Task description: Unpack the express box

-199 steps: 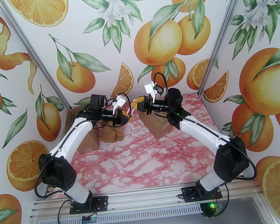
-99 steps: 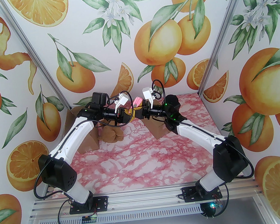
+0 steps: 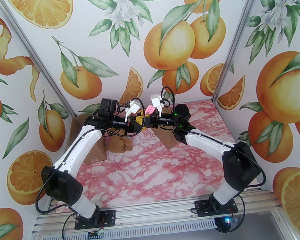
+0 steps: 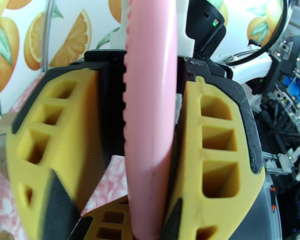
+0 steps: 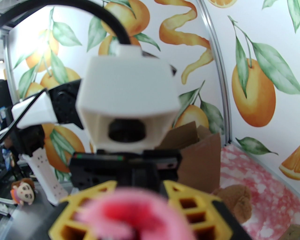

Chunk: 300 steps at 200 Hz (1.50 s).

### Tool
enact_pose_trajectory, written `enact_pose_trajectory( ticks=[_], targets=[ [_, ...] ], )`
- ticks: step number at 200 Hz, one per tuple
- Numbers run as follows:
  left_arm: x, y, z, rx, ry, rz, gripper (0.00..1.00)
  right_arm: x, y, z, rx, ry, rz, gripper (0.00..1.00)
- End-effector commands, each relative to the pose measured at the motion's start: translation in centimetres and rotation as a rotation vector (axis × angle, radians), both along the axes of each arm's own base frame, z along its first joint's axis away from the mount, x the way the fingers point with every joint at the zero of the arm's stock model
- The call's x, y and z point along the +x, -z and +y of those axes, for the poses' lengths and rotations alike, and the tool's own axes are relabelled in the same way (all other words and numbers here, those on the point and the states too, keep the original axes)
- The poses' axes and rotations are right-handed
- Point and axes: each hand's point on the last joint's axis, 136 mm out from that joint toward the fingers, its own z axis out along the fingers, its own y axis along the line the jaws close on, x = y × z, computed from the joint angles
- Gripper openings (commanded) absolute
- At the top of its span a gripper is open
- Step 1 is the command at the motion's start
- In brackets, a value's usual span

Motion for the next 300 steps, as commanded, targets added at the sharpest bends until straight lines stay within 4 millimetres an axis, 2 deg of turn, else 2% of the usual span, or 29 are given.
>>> enact_pose_trajectory(
  ticks=[1,41,60,76,87,102,133,161,187,217,234,255,279,300],
  targets=[
    [-0.8,-0.9,-0.3,-0.012,0.034,-0.014,0.0,-0.6,-1.1,-0.1,0.022,-0.006,-0.048,0.25],
    [-0.7,-0.9,-0.1,0.001,0.023,-0.02,0.02,-0.8,-1.0,-0.1,0.018,-0.007,-0.04,0.1],
    [-0.5,-1.0,0.0,0.009,0.011,-0.031,0.08,-0.8,-0.9,-0.2,0.017,0.0,-0.039,0.06],
    [-0.4,-1.2,0.1,0.011,0.001,-0.042,0.19,-0.9,-0.8,-0.3,0.015,0.002,-0.039,0.04],
    [-0.1,-1.2,0.2,0.021,-0.016,-0.054,0.4,-0.8,-0.7,-0.4,0.014,0.009,-0.036,0.03],
    [0.2,-1.4,0.5,0.033,-0.051,-0.1,0.55,-0.7,-0.6,-0.6,0.017,0.026,-0.032,0.03],
    [2.6,-2.7,2.4,0.04,-0.216,-0.231,0.7,0.8,0.0,-2.3,0.023,0.138,-0.003,0.0],
    [5.9,-3.9,4.6,0.025,-0.411,-0.28,0.79,3.0,0.5,-5.7,0.019,0.351,0.009,0.01],
    [9.3,-2.9,5.5,0.047,-0.57,-0.241,0.86,5.1,1.4,-9.5,-0.079,0.634,0.003,0.0],
    [13.3,-1.0,5.4,0.008,-0.727,-0.068,0.87,7.6,1.6,-16.9,-0.191,1.097,-0.01,0.01],
    [15.4,1.4,4.4,0.008,-0.792,0.044,0.87,8.5,1.7,-20.6,-0.254,1.294,-0.017,0.0],
    [16.9,4.2,2.3,0.048,-0.838,0.123,0.87,9.6,2.2,-24.1,-0.372,1.447,-0.015,0.0],
    [17.4,6.8,-1.1,0.1,-0.816,0.15,0.87,12.2,4.7,-28.3,-0.477,1.533,0.031,0.0],
    [18.0,8.9,-3.0,0.143,-0.789,0.184,0.86,15.1,7.6,-30.3,-0.598,1.557,0.025,0.0]
  ],
)
